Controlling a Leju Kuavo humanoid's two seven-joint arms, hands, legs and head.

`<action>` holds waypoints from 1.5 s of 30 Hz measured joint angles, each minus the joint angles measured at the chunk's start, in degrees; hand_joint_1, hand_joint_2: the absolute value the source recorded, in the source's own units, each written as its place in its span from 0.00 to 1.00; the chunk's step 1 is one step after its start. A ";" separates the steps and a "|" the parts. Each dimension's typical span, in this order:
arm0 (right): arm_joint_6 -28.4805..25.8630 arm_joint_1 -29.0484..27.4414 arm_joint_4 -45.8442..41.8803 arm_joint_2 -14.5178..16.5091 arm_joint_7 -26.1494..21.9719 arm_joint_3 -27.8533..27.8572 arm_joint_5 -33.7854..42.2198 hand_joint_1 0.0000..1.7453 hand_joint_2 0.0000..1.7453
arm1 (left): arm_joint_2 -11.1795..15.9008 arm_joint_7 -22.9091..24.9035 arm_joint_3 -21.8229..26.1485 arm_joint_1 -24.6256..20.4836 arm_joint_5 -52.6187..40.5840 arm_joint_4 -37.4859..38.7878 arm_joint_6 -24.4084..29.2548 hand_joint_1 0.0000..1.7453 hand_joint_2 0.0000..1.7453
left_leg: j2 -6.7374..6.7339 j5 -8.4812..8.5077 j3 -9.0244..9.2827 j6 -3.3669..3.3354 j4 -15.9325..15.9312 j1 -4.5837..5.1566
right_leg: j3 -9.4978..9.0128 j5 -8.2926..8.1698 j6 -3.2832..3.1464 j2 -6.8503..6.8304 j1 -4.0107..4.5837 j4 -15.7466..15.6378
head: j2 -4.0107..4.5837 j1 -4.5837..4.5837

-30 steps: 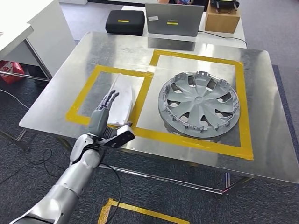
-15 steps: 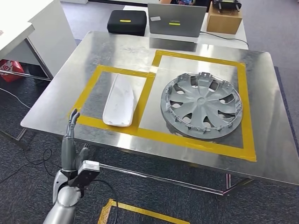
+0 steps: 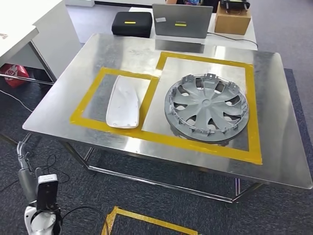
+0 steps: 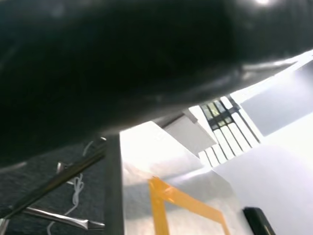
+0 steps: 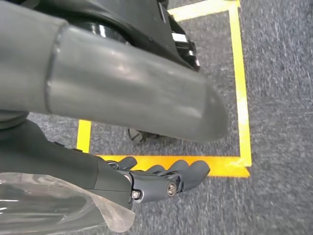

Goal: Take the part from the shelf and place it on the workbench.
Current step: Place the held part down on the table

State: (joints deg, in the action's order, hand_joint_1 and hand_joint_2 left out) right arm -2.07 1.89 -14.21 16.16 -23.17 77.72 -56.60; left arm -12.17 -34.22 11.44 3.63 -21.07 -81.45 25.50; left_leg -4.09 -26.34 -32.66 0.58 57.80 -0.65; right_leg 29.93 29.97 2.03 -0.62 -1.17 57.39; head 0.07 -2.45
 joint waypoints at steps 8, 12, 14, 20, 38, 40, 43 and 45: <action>1.70 0.17 -0.34 0.16 -0.03 0.30 -0.78 0.00 0.00 | 1.45 0.62 6.74 -2.61 4.77 8.57 -3.43 0.00 0.00 | 3.51 -9.31 -3.54 0.46 14.85 -0.22 | 3.78 -2.74 -2.64 1.16 0.82 -0.07 | 0.00 0.66; 2.58 0.17 -0.43 0.16 0.08 0.37 -1.45 0.00 0.00 | 4.03 0.25 12.61 -6.09 8.30 20.89 -4.26 0.00 0.00 | 3.98 -5.06 5.35 -1.57 0.21 0.54 | 4.65 -3.97 -2.21 1.72 1.35 0.00 | 0.00 0.61; 2.88 0.13 -0.45 0.17 0.26 0.39 -1.75 0.00 0.00 | 5.60 -0.01 15.66 -7.36 8.58 28.00 -3.79 0.00 0.00 | 3.98 -5.05 6.26 -1.43 -2.04 0.78 | 4.87 -4.11 -1.88 1.81 1.41 0.05 | 0.00 0.64; 2.99 0.02 -0.52 0.15 0.51 0.48 -2.02 0.00 0.00 | 7.95 -0.16 20.49 -8.63 8.62 40.73 -3.61 0.00 0.25 | 3.94 -4.43 5.93 -1.36 -2.35 1.15 | 4.85 -5.04 -1.83 1.84 1.08 -0.48 | 0.00 0.63; 0.32 0.13 -1.60 -0.13 2.34 1.22 -3.30 0.00 0.00 | 9.64 14.18 25.33 -6.35 2.16 63.51 -1.69 0.00 0.00 | 3.86 -4.61 5.66 -1.92 -2.11 1.36 | 4.95 -5.14 -0.93 1.96 0.80 -0.66 | 0.00 0.66; 1.49 0.07 -1.68 -0.25 1.99 1.28 -3.65 0.00 0.00 | 9.56 13.81 25.37 -6.33 1.15 64.25 -1.43 0.00 0.00 | 3.86 -4.61 5.66 -1.93 -2.11 1.36 | 4.95 -5.14 -0.93 1.97 0.79 -0.66 | 0.00 0.67; 3.37 -0.17 -1.94 -0.61 1.23 1.27 -4.22 0.00 0.00 | 9.32 12.40 25.37 -6.34 0.17 64.74 -1.27 0.00 0.00 | 3.86 -4.61 5.67 -1.93 -2.11 1.36 | 4.95 -5.14 -0.93 1.96 0.79 -0.66 | 0.00 0.66; 3.97 -0.27 -2.18 -0.79 0.98 1.27 -4.34 0.00 0.00 | 9.20 11.77 25.37 -6.40 -0.15 64.88 -1.47 0.00 0.00 | 3.86 -4.60 5.67 -1.92 -2.11 1.36 | 4.95 -5.15 -0.92 1.97 0.79 -0.66 | 0.00 0.67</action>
State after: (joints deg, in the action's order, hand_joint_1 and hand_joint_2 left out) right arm 1.90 1.62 -16.39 15.37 -22.18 78.99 -60.94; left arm -2.97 -22.45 36.81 -2.77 -21.22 -16.58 24.03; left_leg -0.22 -30.95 -26.99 -1.34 55.69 0.71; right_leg 34.88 24.83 1.11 1.35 -0.38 56.73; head 0.07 -1.78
